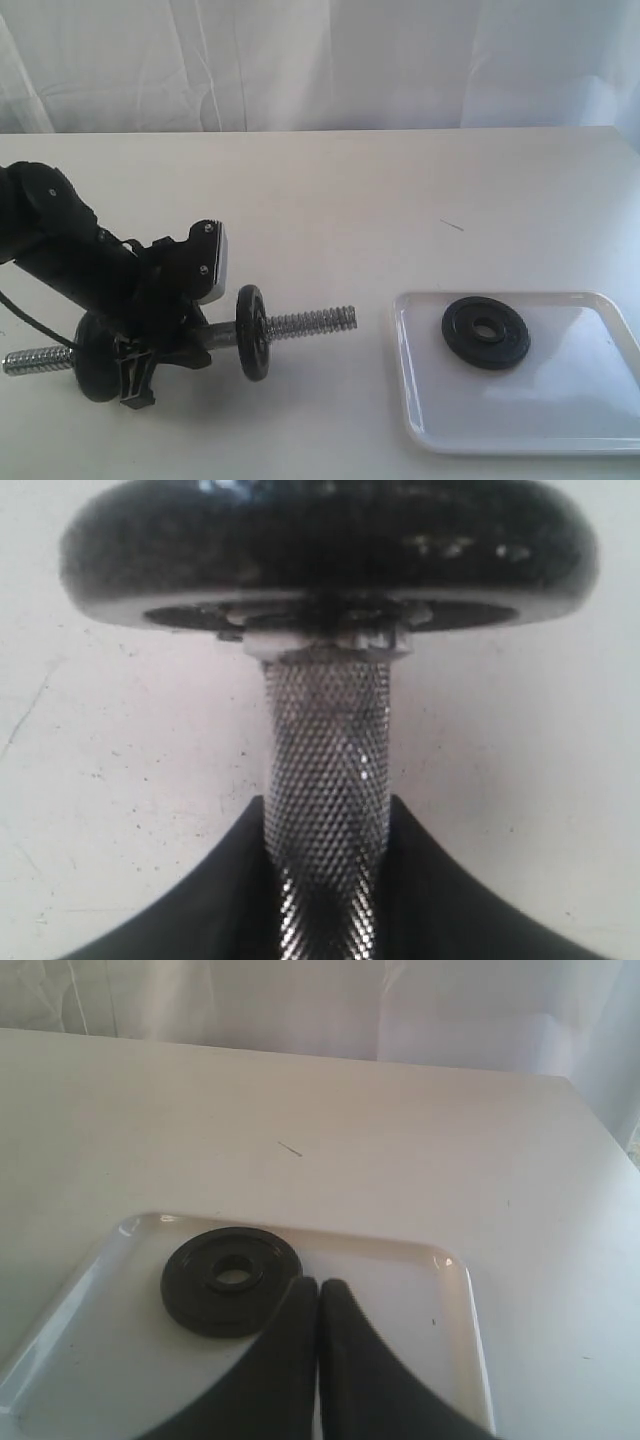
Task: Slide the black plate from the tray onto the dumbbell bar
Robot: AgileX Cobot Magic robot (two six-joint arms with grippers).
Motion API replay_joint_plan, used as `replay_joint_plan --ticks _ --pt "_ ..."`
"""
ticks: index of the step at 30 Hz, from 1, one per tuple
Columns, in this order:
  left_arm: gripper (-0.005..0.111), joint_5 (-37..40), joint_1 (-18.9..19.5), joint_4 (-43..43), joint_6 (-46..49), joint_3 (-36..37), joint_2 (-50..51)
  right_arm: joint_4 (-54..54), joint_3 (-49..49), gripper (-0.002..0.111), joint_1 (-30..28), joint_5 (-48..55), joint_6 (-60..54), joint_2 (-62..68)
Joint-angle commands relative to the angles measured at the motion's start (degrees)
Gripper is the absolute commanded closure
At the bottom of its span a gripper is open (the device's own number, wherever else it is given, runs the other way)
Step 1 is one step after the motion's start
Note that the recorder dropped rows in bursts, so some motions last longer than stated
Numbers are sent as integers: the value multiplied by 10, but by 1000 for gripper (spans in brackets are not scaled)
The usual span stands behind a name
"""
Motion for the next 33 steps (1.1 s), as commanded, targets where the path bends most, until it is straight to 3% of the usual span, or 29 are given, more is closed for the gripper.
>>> replay_joint_plan --ticks 1,16,21,33 --pt "107 3 -2 -63 -2 -13 -50 1 1 108 1 -5 -1 -3" --pt "107 0 -2 -63 -2 -13 -50 1 1 108 1 -38 27 -3" --pt "107 0 -2 -63 -2 -13 -50 3 1 108 1 -166 118 -3" --pt "107 0 -2 -63 -2 -13 -50 1 1 108 1 -460 103 -3"
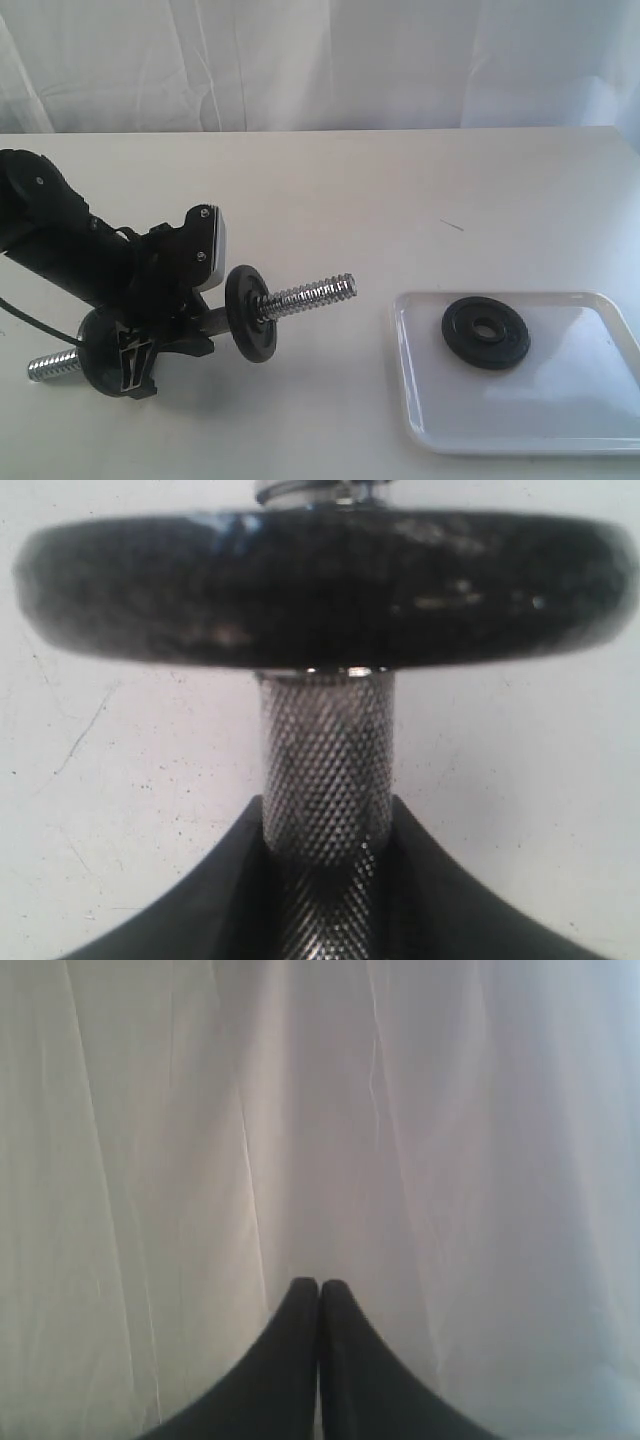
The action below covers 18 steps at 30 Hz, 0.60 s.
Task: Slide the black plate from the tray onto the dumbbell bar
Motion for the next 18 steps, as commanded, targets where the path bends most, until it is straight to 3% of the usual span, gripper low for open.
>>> replay_joint_plan --ticks 1,3,4,8,13,16,18 --pt "107 1 -1 -49 -2 -13 -27 7 1 108 1 -122 -1 -3" --pt "107 1 -1 -49 -2 -13 -27 50 1 108 1 -145 -45 -3" --pt "107 1 -1 -49 -2 -13 -27 147 1 108 1 -134 -129 -3" --pt "107 1 -1 -49 -2 -13 -27 361 -19 108 1 -85 -153 26" --pt "107 2 -1 -49 -2 -13 -27 354 -167 108 1 102 -317 287" --pt "107 2 -1 -49 -2 -13 -27 340 -337 108 1 328 -424 486" --pt "107 2 -1 -49 -2 -13 -27 331 -401 108 1 416 -436 564"
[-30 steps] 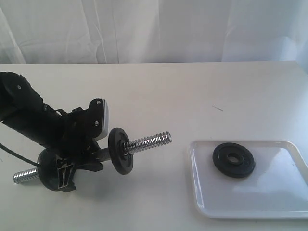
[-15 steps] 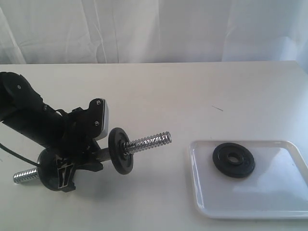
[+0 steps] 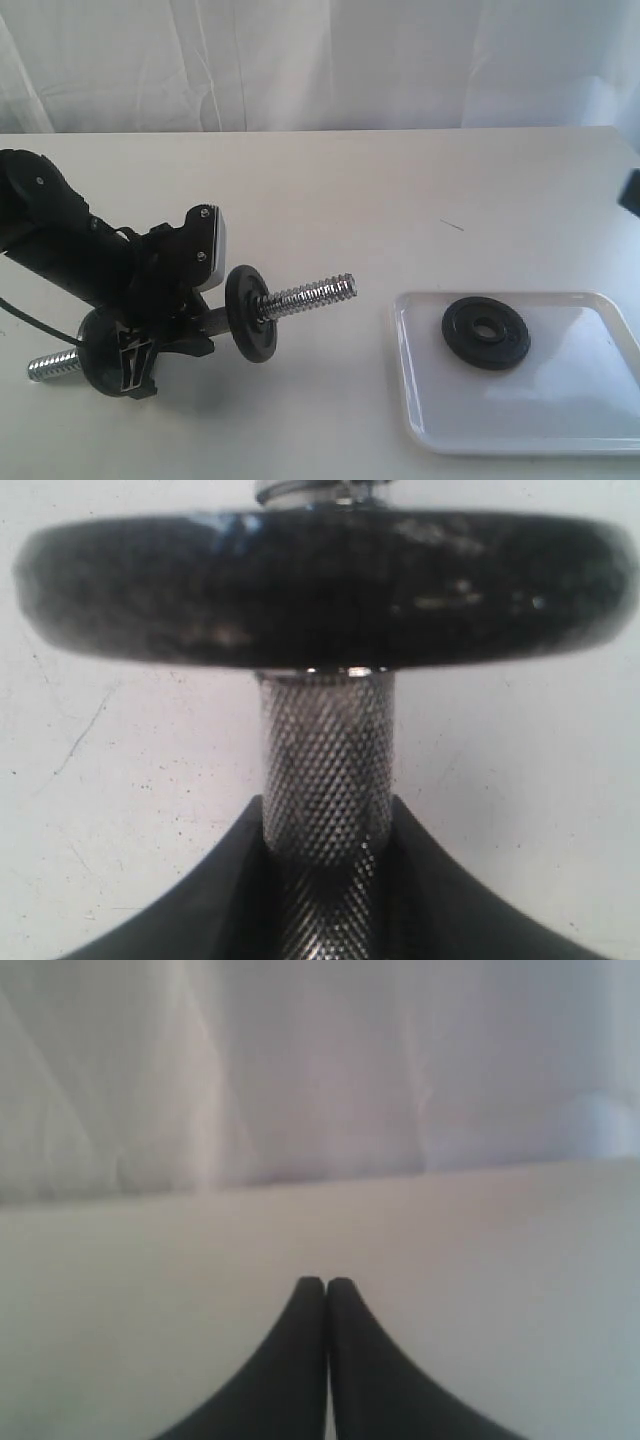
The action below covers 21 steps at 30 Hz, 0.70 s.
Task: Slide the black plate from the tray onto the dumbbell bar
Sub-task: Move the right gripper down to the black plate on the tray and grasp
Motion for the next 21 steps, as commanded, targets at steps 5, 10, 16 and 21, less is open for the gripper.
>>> replay_joint_plan --ticks 5,10,16,21 --pt "107 3 -1 -49 -2 -13 -27 -34 -229 108 1 356 -61 303" --pt "107 4 -1 -49 -2 -13 -27 -104 -254 108 12 409 -61 389" --pt "107 4 -1 -49 -2 -13 -27 -182 -257 108 47 392 -57 394" --pt "107 4 -1 -49 -2 -13 -27 -201 -257 108 47 383 -27 394"
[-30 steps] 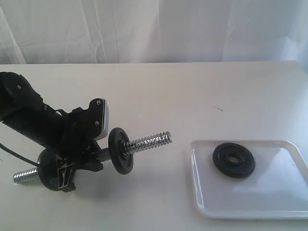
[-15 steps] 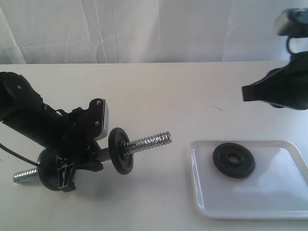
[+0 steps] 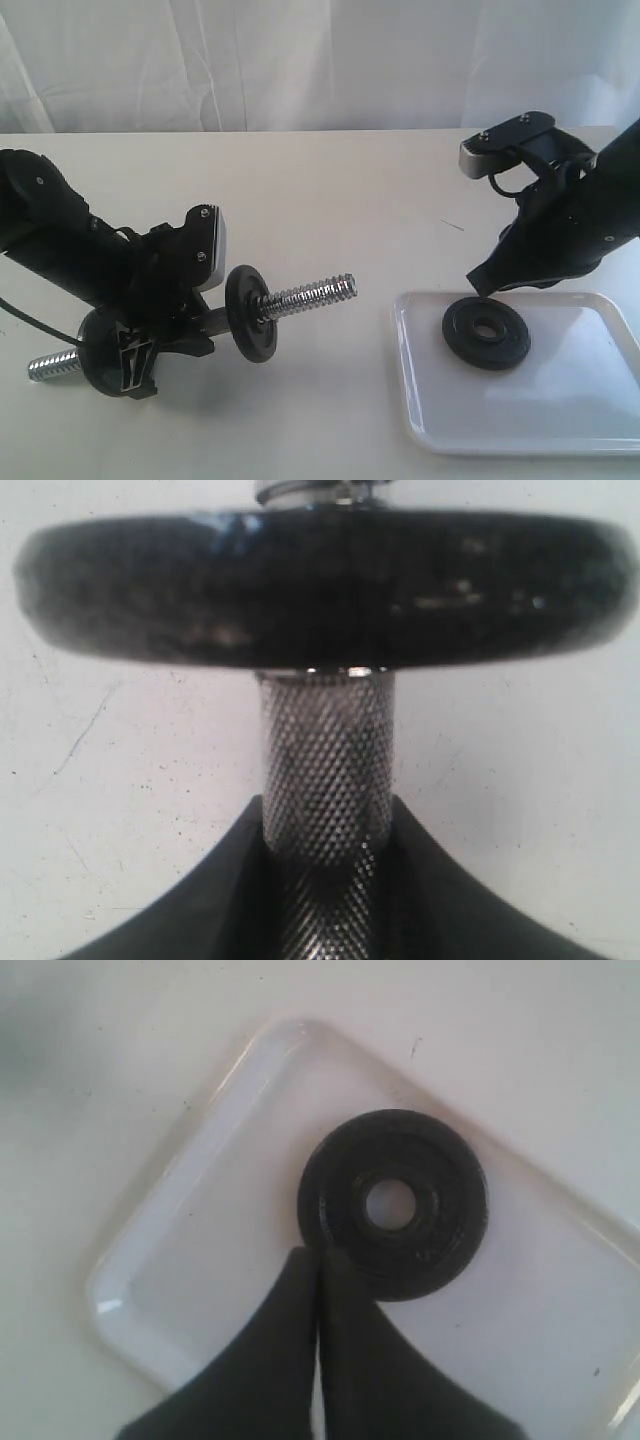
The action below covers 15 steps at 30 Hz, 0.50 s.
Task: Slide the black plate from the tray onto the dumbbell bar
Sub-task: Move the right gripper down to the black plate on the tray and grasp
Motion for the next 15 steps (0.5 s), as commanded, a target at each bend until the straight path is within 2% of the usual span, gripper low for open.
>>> replay_joint_plan --ticks 1,6,9,12,13,15 --pt "107 4 -1 -49 -2 -13 -27 -35 -5 108 1 -19 17 -1" --pt "107 4 -1 -49 -2 -13 -27 -47 -5 108 1 -52 80 2" --pt "107 4 -1 -49 -2 -13 -27 -47 -5 97 1 -52 89 17" --pt "107 4 -1 -49 -2 -13 -27 -47 -5 66 1 -53 92 40" --pt "107 4 -1 -49 -2 -13 -27 -45 -5 46 1 -53 102 50" --pt "107 4 -1 -49 -2 -13 -27 -45 -5 17 1 -53 107 64"
